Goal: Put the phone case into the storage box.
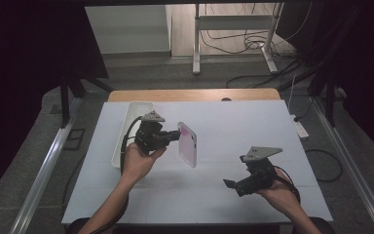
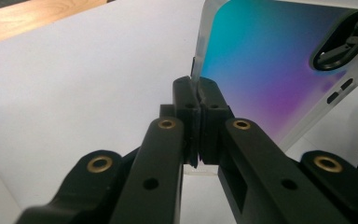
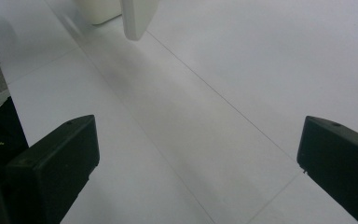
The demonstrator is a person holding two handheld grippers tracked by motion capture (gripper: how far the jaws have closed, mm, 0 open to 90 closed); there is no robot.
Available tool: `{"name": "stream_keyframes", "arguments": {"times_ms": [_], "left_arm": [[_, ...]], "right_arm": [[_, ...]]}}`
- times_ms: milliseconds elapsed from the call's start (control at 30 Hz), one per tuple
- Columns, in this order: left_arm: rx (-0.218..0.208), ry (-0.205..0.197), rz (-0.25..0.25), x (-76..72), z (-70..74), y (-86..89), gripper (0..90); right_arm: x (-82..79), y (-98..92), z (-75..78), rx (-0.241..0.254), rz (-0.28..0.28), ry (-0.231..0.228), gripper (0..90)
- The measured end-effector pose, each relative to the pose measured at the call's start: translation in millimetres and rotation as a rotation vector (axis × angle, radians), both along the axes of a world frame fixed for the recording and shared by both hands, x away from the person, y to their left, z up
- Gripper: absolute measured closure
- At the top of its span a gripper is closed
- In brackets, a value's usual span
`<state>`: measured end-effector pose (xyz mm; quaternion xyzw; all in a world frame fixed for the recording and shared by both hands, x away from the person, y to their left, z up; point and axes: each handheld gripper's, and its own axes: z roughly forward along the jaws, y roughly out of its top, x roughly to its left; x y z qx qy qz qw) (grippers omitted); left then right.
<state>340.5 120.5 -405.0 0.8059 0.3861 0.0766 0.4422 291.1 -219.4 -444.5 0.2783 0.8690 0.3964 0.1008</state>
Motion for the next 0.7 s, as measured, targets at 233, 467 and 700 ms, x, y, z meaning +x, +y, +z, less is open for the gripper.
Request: {"name": "stream_keyframes", "arguments": {"times_ms": [233, 467, 700], "left_arm": [[0.010, -0.012, 0.019, 5.8, 8.6, 6.8, 87.9], [0.014, -0.020, 0.039, 10.6, 14.8, 13.6, 87.9], [0.013, -0.020, 0.062, 15.8, 19.2, 21.6, 87.9]], "right_arm": [[-2.5, -12.4, 0.4, 0.001, -0.028, -0.005, 0.0], [-4.6, -26.2, -0.9, 0.000, -0.060, -0.001, 0.0], [-7.0, -38.6, -2.2, -0.010, -0.091, -0.002, 0.0]]}}
